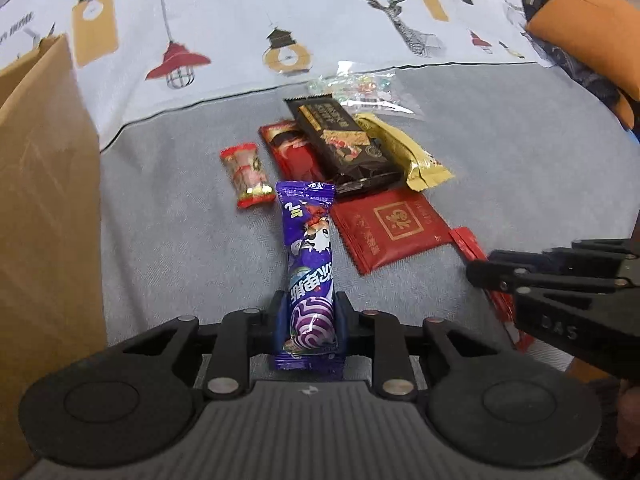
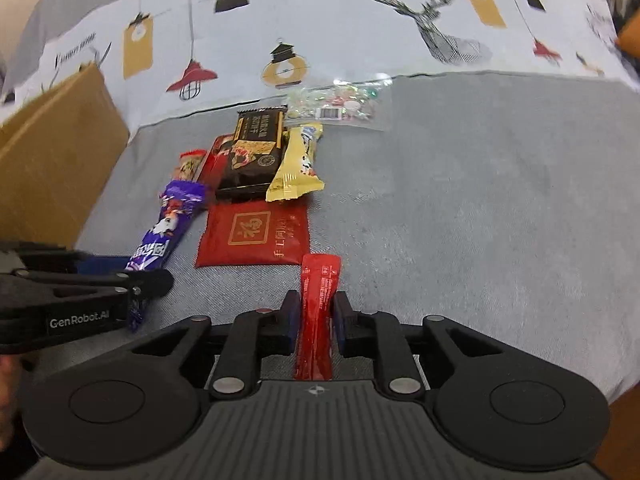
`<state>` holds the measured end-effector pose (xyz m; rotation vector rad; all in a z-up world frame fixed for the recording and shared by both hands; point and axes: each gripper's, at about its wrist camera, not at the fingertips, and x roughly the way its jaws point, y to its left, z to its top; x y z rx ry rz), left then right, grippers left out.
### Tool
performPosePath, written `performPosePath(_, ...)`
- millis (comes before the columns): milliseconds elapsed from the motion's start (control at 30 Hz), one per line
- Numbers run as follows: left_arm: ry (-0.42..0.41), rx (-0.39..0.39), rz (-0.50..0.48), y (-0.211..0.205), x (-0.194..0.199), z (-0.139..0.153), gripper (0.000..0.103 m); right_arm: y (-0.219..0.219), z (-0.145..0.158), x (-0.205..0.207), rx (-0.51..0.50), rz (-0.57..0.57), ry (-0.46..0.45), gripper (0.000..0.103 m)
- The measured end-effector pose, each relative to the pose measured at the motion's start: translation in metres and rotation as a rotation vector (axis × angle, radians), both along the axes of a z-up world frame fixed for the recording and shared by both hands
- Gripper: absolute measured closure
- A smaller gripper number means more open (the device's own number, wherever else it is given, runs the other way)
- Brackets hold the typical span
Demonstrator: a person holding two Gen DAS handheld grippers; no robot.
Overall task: Organize snacks
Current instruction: 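Grasp purple candy bar with left gripper while right grasps red stick, then carry the purple bar and red stick into the box with both grippers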
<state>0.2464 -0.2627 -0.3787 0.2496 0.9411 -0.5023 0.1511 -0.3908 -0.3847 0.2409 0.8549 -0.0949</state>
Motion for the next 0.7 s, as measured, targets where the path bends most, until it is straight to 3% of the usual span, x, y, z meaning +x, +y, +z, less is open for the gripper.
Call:
performPosePath(233, 0.079, -0.038, 0.059, 0.024, -0.025, 0.032, 0.077, -0.005, 0.03, -0.017, 0.087, -0.015, -0.102, 0.092)
performPosePath(433, -0.023, -0.05, 0.087, 0.039, -0.06, 0.092, 0.077, 0.005, 0.07, -0.061, 0.187, -0.014, -0.228, 0.092)
performPosePath(700, -0.124, -0.062, 0.15, 0.078, -0.077, 0.156, 0.077, 0.053, 0.12, -0.075, 0.224, 0.02, -0.328, 0.092)
